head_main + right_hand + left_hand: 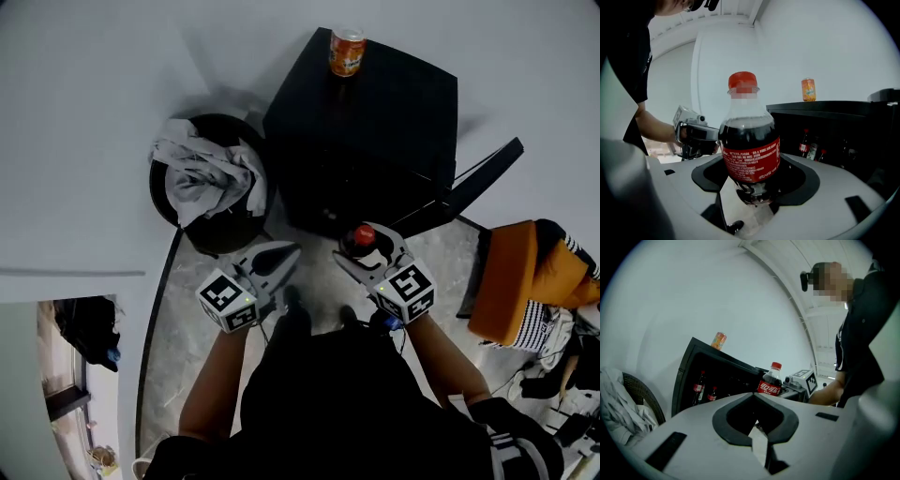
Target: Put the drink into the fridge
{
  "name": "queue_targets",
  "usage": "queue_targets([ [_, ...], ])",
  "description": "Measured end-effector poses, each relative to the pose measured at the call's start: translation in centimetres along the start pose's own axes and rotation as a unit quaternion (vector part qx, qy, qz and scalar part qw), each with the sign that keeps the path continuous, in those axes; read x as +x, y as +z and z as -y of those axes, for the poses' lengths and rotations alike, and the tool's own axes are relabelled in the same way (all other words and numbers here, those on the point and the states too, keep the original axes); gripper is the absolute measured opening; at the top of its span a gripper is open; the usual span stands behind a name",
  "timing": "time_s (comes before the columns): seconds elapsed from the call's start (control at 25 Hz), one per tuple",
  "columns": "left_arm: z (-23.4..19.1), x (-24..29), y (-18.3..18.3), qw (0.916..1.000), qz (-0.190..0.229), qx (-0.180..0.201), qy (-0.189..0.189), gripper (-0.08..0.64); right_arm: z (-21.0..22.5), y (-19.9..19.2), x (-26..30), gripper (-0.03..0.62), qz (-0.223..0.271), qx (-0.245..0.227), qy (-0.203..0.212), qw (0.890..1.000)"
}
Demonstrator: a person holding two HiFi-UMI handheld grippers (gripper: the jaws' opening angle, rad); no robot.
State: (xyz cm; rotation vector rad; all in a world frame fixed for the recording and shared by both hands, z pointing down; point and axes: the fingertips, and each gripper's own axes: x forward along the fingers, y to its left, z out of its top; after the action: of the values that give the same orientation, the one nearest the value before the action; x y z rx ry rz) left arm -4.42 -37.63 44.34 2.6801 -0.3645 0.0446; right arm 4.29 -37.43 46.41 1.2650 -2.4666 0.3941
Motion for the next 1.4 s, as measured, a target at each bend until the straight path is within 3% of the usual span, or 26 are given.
queue_targets([
  [0.24, -3.0, -0.4, -0.9, 0.9991, -0.019, 0.001, -0.039, 0.011, 0.8, 0.6, 2.8, 0.311, 0.011, 0.004, -0.052, 0.999],
  [0.56, -6.3, 1.2, -4.0, 0.9981, -0.043, 0.004, -0.044, 0.011, 3.1, 0.3, 5.4, 0.311, 0.04, -0.011, -0.086, 0.995],
  [0.92, -9.4, 6.4, -9.1, 0.9974, -0.05, 0.012, -0.05, 0.011, 8.2, -4.8, 9.6, 0.311, 0.041, -0.027, -0.094, 0.994],
  [1.4, -13.7, 12.1, -10.8, 0.9991, -0.031, 0.016, -0.025, 0.011, 16.0, -9.8, 14.7, 0.311, 0.066, 0.011, -0.144, 0.987],
])
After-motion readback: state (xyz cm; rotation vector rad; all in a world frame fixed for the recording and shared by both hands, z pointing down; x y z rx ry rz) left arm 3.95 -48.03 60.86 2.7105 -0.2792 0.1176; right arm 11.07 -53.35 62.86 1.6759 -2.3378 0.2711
